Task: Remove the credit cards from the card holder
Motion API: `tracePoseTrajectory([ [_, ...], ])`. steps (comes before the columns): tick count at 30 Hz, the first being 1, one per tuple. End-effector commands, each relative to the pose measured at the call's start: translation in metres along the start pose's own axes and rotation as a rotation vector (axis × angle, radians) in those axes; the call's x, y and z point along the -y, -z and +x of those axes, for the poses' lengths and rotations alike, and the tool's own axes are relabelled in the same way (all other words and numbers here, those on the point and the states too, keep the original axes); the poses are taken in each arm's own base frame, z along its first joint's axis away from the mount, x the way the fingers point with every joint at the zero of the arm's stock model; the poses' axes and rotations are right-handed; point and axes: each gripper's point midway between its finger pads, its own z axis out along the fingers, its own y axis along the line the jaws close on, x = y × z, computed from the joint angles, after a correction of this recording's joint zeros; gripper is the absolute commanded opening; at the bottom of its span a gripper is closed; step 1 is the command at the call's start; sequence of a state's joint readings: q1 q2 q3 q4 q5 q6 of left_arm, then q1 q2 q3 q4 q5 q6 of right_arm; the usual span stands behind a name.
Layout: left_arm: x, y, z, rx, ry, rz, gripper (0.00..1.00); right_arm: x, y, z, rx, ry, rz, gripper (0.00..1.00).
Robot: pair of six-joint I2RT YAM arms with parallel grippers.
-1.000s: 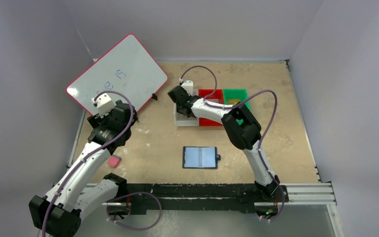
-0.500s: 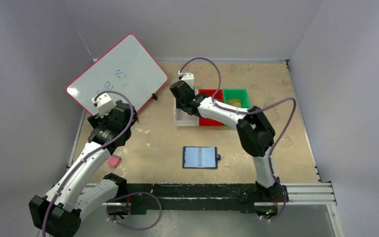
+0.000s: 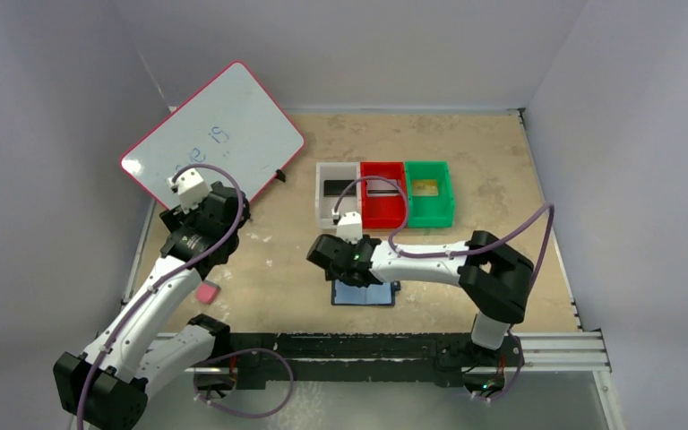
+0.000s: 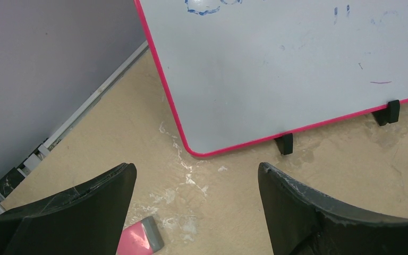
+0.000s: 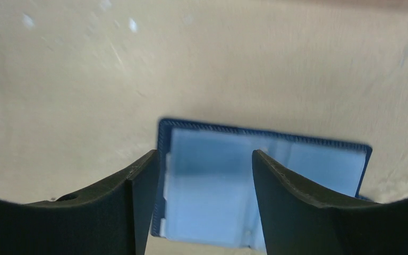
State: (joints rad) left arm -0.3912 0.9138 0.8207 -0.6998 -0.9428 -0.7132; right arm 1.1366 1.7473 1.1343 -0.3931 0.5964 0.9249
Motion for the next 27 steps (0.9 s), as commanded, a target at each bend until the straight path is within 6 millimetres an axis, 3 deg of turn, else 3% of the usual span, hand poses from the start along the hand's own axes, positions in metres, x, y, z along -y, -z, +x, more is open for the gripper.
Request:
tracePoseTrajectory([
  [1,0.003,0.002,-0.016,0.029,0.023,0.0,0.85,0.008,0.02,0.017,-0.045,-0.147,0.005,0.69],
  [11,0.005,0.0,-0.013,0.017,0.005,-0.003,0.85,0.002,0.007,0.051,-0.144,-0.154,-0.029,0.71],
  [14,0.006,-0.001,-0.012,0.014,0.003,-0.002,0.85,0.009,0.0,0.065,-0.186,-0.128,0.014,0.7],
  [21,0.007,-0.001,-0.011,0.01,-0.005,-0.002,0.85,0.025,-0.012,0.076,-0.185,-0.095,0.113,0.55],
  [27,0.007,-0.001,-0.011,0.009,-0.003,0.001,0.85,0.021,-0.01,0.071,-0.178,-0.098,0.09,0.46],
])
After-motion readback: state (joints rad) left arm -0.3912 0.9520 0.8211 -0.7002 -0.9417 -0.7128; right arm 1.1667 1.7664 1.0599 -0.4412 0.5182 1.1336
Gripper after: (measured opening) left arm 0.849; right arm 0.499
